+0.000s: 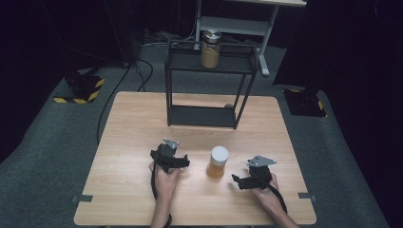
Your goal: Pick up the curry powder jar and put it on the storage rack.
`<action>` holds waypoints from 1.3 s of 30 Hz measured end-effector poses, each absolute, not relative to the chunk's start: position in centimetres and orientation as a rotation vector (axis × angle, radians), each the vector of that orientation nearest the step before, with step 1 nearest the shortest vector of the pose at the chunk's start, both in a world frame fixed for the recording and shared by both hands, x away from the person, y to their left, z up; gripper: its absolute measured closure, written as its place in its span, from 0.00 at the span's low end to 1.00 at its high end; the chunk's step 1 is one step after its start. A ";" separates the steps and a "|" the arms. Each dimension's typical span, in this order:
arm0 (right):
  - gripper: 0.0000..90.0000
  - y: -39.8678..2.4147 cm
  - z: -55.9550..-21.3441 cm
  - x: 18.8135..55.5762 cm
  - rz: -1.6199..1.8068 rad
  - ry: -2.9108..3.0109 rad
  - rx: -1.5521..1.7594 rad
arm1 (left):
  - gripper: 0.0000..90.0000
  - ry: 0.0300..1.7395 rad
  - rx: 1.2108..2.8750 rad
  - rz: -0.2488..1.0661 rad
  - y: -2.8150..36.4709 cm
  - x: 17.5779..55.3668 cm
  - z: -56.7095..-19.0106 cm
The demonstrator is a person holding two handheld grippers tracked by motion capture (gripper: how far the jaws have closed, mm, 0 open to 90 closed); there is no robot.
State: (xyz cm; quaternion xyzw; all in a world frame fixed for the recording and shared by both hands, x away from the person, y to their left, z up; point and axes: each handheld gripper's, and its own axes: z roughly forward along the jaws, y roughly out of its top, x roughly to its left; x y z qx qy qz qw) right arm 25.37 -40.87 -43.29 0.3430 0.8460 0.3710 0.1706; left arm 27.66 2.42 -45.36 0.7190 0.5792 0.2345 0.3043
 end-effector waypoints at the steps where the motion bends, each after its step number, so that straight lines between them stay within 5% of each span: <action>1: 0.06 -40.9 -43.3 25.2 1.065 2.409 0.965 | 0.01 1.534 1.904 0.621 2.4 27.7 -45.4; 39: 0.07 -36.8 -42.4 25.7 1.261 2.381 0.832 | 0.01 1.534 1.906 0.622 2.4 27.7 -45.3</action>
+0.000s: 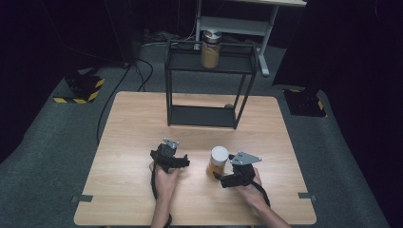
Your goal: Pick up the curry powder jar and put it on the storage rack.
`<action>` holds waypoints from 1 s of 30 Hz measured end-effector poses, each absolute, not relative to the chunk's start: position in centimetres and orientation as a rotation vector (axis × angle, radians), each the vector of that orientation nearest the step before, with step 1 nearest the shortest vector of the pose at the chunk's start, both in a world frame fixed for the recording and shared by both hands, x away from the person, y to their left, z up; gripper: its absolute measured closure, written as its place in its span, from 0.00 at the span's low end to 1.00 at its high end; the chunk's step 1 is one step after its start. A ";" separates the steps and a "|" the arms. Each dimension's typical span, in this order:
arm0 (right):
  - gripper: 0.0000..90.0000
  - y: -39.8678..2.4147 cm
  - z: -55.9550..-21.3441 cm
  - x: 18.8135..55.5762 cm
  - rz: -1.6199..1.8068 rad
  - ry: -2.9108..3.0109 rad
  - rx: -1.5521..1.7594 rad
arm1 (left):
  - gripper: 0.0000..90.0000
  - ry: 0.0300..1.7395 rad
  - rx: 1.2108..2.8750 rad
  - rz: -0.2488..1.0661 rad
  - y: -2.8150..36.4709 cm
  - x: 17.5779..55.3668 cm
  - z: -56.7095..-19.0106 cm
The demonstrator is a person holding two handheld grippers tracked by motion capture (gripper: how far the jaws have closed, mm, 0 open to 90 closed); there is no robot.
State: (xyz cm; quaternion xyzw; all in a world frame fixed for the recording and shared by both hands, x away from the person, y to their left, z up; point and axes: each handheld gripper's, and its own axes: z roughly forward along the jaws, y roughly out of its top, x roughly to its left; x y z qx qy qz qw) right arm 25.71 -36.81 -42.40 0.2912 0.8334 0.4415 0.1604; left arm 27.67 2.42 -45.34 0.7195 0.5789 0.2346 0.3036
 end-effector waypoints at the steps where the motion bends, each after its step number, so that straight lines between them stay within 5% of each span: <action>1: 0.07 -36.8 -42.4 25.7 1.261 2.381 0.832 | 0.01 1.534 1.906 0.622 2.4 27.7 -45.3; 30: 0.16 -34.0 -43.2 26.5 1.315 2.302 0.875 | 0.01 1.534 1.907 0.622 2.4 27.7 -45.3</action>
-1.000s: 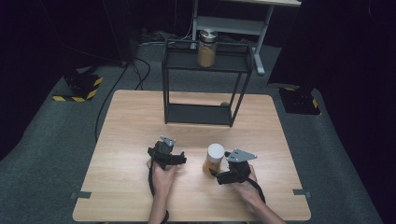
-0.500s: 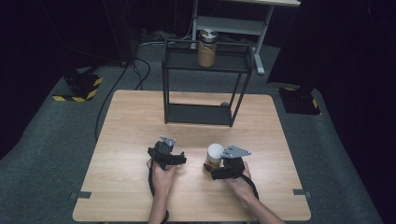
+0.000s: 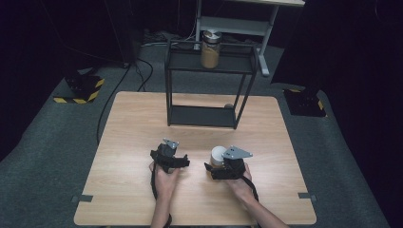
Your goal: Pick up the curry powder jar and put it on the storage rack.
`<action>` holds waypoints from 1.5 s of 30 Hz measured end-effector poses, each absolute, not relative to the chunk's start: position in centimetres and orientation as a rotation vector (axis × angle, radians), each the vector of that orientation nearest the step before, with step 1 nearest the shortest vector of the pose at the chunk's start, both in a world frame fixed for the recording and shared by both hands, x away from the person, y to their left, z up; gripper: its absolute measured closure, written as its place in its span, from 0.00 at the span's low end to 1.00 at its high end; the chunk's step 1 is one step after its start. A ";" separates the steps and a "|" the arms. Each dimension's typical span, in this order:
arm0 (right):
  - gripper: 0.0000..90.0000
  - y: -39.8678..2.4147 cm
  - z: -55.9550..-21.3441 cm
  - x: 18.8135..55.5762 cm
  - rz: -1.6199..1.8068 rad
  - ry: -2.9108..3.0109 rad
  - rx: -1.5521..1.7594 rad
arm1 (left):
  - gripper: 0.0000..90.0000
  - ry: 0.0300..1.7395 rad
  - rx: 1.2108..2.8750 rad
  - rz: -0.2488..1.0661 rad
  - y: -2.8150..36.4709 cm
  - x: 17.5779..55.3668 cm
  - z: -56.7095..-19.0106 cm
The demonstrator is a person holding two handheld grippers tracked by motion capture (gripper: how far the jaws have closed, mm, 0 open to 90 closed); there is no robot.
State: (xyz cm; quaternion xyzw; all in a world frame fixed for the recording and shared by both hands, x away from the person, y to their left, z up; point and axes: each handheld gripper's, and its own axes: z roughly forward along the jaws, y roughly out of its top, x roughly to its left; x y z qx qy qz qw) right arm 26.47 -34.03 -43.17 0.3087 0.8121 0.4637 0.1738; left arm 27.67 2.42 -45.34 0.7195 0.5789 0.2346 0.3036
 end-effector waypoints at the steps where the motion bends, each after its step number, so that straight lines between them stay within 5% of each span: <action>1: 0.17 -34.0 -43.2 26.5 1.319 2.299 0.877 | 0.01 1.534 1.906 0.622 2.4 27.7 -45.3; 24: 0.36 -33.8 -43.8 26.1 1.331 2.268 0.869 | 0.01 1.534 1.906 0.621 2.4 27.7 -45.3; 45: 0.38 -34.1 -43.5 26.4 1.342 2.281 0.843 | 0.01 1.534 1.906 0.622 2.4 27.7 -45.3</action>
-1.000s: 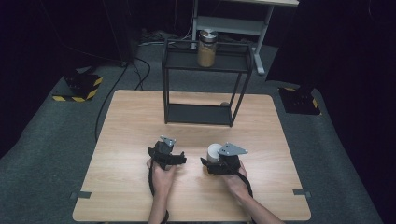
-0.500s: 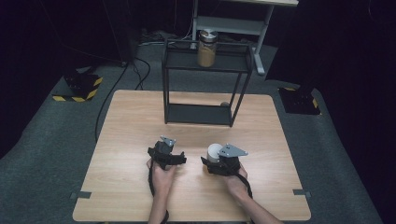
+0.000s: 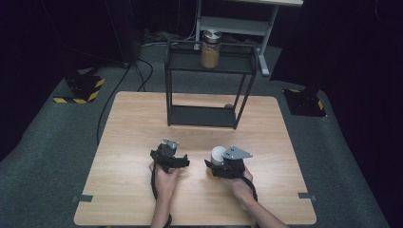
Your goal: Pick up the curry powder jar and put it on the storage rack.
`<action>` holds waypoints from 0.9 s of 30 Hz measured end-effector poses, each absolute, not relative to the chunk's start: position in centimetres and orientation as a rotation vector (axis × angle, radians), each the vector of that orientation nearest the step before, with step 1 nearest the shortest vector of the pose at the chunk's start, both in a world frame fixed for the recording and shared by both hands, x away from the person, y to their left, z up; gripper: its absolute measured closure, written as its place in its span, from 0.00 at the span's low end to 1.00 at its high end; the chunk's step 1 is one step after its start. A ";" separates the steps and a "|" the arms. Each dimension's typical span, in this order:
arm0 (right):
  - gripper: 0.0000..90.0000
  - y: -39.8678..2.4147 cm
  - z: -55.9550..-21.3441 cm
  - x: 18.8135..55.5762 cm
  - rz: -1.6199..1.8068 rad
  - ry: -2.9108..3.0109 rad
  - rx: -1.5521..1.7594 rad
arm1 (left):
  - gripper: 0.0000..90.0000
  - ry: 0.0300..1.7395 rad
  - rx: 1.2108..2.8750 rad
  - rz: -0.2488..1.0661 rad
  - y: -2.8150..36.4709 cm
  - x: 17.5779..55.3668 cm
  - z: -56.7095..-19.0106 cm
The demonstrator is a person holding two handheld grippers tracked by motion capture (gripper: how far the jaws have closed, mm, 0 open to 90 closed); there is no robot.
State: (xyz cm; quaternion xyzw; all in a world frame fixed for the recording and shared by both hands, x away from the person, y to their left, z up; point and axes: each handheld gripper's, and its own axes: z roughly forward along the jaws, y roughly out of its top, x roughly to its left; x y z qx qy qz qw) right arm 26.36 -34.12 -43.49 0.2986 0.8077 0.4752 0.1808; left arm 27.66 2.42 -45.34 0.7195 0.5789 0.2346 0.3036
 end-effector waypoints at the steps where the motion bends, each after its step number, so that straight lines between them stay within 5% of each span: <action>1: 0.38 -34.1 -43.4 26.4 1.342 2.285 0.843 | 0.01 1.534 1.906 0.622 2.4 27.7 -45.3; 27: 0.39 -35.5 -40.8 27.9 1.329 2.297 0.855 | 0.01 1.533 1.906 0.622 2.4 27.6 -45.3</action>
